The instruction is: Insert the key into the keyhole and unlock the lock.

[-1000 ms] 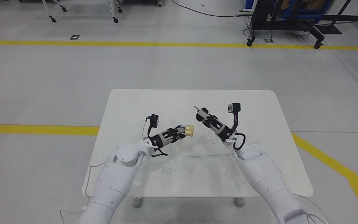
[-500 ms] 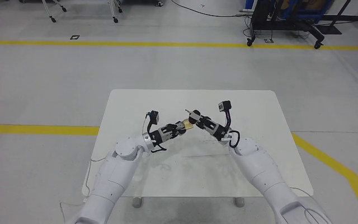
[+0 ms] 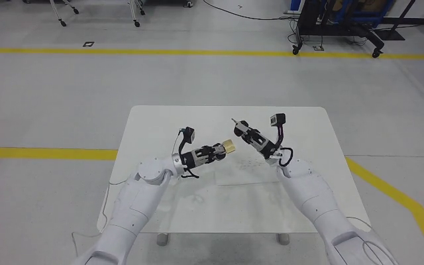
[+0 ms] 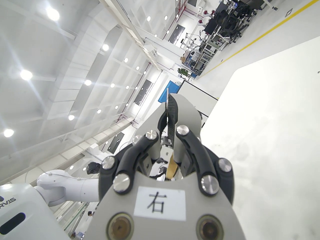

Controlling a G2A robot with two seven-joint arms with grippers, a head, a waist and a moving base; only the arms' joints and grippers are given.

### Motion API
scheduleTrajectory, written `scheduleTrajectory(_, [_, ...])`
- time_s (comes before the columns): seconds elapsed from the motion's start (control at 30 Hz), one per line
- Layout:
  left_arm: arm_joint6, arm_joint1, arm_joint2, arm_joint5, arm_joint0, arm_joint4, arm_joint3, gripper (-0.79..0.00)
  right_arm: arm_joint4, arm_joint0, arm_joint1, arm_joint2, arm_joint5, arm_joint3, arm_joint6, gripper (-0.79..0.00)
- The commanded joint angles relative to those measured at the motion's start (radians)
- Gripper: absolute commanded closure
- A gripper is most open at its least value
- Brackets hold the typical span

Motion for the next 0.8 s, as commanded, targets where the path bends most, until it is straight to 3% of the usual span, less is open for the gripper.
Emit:
scheduleTrajectory(0.0, [-0.018, 0.002, 0.005, -0.007, 0.001, 0.002, -0.011, 0.0, 0.007, 0.011, -0.008, -0.017, -0.002, 0.018, 0.012, 0.0])
scheduleTrajectory(0.17, [-0.027, 0.005, 0.012, -0.003, 0.0, 0.009, -0.017, 0.0, 0.058, 0.03, -0.024, -0.042, -0.021, 0.05, 0.051, 0.0])
scheduleTrajectory(0.43, [-0.017, 0.007, 0.022, 0.01, -0.007, -0.01, -0.009, 0.0, 0.202, 0.043, -0.023, -0.034, -0.035, 0.08, 0.269, 0.0])
scheduleTrajectory(0.77, [0.079, 0.006, 0.02, 0.027, -0.019, -0.016, 0.018, 0.0, 0.234, 0.005, 0.007, -0.015, 0.001, 0.011, 0.305, 0.0])
